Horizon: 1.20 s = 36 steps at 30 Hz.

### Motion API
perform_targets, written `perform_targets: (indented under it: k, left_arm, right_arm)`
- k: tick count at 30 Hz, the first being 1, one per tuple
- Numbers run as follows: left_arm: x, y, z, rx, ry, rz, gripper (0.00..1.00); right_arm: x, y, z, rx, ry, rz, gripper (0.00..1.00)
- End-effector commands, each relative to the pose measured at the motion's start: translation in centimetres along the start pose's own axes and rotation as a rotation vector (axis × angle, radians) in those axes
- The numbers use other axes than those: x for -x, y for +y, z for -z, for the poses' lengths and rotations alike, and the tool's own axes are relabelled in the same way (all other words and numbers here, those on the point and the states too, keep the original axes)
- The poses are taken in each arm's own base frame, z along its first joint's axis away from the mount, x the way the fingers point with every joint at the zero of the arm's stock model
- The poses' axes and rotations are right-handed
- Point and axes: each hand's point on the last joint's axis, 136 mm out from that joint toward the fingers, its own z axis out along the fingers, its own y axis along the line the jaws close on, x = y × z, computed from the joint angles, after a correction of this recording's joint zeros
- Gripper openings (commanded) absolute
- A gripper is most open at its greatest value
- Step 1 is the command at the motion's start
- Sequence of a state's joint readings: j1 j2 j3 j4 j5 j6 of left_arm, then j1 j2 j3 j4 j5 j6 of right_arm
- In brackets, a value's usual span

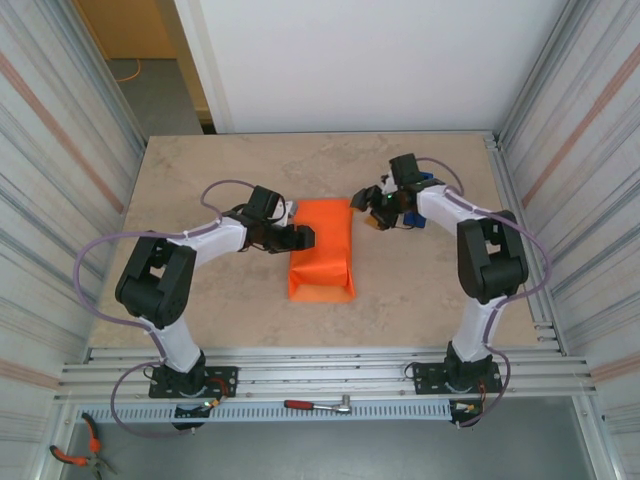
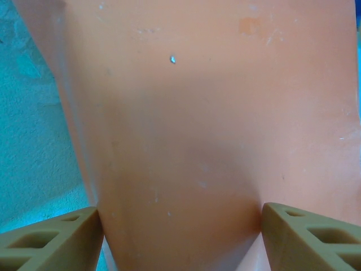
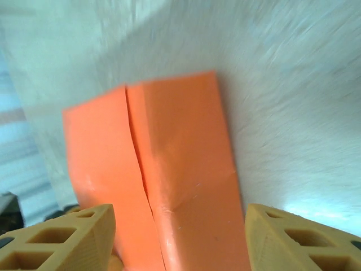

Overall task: Wrap the gift box in paper
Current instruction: Second fold the wrapping paper around the gift box, then tear off the tape with the cutter.

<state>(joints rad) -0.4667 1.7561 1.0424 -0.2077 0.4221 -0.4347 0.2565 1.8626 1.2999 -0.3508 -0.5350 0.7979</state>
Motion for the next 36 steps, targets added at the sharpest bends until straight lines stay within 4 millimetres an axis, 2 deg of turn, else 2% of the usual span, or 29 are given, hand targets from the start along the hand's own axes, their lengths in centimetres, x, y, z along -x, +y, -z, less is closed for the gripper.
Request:
perform_targets:
  k: [1, 4, 9, 13, 15, 19, 36]
  left_arm:
    - [-4.9, 4.3, -1.9, 0.18, 0.153, 0.048, 0.72]
    - [-4.9, 4.4, -2.0, 0.183, 0.154, 0.048, 0.72]
    - [-4.9, 4.3, -2.0, 0.184, 0.153, 0.046, 0.72]
    - [-5.0, 4.3, -1.9, 0.186, 0.154, 0.042, 0.72]
    - [-4.9, 4.2, -1.9, 0.188, 0.151, 0.039, 0.72]
    - [-4.9, 4.2, -1.9, 0.189, 0.151, 0.035, 0.72]
    - [-4.9, 4.2, -2.1, 0.188, 0.155, 0.031, 0.72]
  right_arm:
    - [2.3, 0.7, 4.8, 0.039, -0.084, 0.009, 0.61]
    - [4.5, -1.1, 7.9, 0.057, -0.158, -0.023, 0.6]
    - [8.0, -5.3, 12.2, 0.068, -0.266, -0.097, 0.57]
    - [9.7, -8.3, 13.5, 0.091, -0.289, -0.153, 0.53]
    - [10.2, -9.4, 13.4, 0.105, -0.285, -0.167, 0.49]
    - [10.7, -10.3, 12.6, 0.147, -0.264, -0.17, 0.42]
    - [10.2, -11.7, 8.2, 0.125, -0.177, -0.19, 0.38]
